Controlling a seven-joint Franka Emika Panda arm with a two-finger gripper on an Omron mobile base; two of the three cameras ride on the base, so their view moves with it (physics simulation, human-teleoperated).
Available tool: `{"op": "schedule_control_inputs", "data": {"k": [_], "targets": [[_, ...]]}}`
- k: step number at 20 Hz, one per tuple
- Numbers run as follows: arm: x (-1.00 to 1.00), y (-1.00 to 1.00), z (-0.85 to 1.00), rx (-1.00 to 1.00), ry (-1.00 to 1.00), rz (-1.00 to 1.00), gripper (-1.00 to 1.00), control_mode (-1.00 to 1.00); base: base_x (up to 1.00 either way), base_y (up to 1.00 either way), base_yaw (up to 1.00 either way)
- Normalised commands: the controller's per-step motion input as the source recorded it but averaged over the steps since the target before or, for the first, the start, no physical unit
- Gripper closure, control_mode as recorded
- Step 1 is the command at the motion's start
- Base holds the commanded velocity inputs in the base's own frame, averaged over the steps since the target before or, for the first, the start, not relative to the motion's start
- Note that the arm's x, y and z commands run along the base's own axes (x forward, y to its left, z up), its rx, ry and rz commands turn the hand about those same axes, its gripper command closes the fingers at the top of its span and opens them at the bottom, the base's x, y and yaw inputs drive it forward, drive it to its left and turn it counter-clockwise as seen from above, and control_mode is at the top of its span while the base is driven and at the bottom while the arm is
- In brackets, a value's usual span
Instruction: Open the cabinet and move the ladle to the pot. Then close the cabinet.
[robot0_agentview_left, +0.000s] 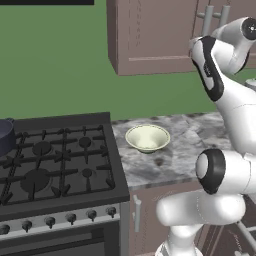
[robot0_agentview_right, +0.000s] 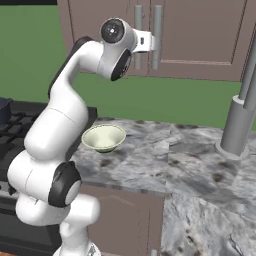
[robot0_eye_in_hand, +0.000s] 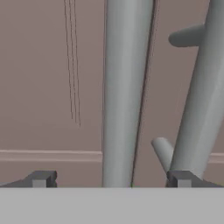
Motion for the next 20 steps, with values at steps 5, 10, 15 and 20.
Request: {"op": "schedule_control_inputs", "data": {"k": [5, 10, 15, 20], "targets": [[0.42, -0.01, 0.00, 0.00, -0.03, 0.00, -1.00, -1.00, 0.00, 0.00, 0.00], [0.46, -0.16, 0.00, 0.01, 0.00, 0.00, -1.00, -1.00, 0.00, 0.00, 0.00], [0.42, -0.26, 0.00, 0.03, 0.00, 0.00, -1.00, -1.00, 0.00, 0.00, 0.00], [0.43, -0.11, 0.00, 0.05, 0.00, 0.04, -1.00, -1.00, 0.00, 0.00, 0.00]]}}
